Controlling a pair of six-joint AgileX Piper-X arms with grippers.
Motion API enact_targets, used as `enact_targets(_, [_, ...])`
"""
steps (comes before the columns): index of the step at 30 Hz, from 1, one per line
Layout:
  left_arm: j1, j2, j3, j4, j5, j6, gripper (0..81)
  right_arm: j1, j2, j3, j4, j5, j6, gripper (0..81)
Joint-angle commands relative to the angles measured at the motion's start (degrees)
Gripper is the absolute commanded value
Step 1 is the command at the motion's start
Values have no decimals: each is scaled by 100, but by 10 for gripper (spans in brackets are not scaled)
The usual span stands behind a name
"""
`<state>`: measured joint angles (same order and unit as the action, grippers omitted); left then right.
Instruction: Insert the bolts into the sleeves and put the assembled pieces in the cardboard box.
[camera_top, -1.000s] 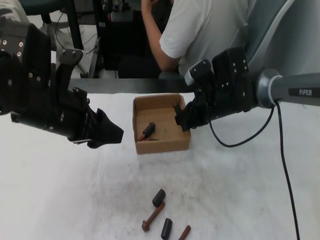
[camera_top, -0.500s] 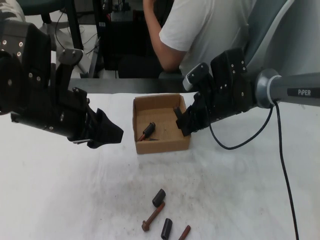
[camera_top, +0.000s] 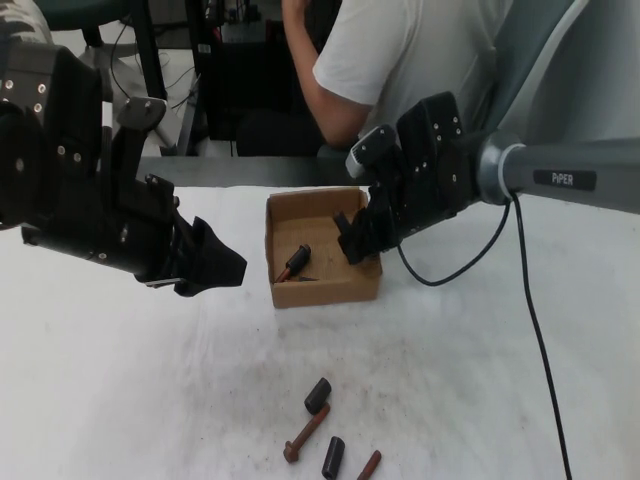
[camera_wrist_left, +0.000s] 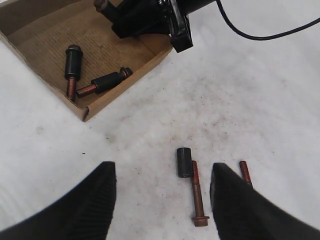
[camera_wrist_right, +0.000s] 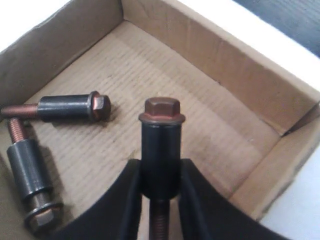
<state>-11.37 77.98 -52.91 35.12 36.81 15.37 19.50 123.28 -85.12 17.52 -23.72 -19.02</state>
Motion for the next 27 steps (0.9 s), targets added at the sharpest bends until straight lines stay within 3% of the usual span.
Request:
enact_targets(1, [-22, -18, -25, -12, -30, 3, 528, -5, -46, -151, -20, 29, 10, 70])
enact_targets(6, [-22, -18, -25, -12, -30, 3, 528, -5, -46, -150, -20, -126, 296, 372])
enact_targets(8, [-22, -18, -25, -12, -30, 3, 528, -5, -46, -150, -20, -45, 452, 439])
enact_targets(22, [-22, -18, -25, 18, -30, 3, 528, -31, -411, -800, 34, -60, 974, 430])
enact_targets(25, [-22, -18, -25, 21, -30, -24, 528, -82, -850, -1050, 175, -224, 1178, 293])
enact_targets(27, [-36, -18, -25, 72, -30, -61, 528, -82, -1209, -1118, 356, -509, 1128, 85])
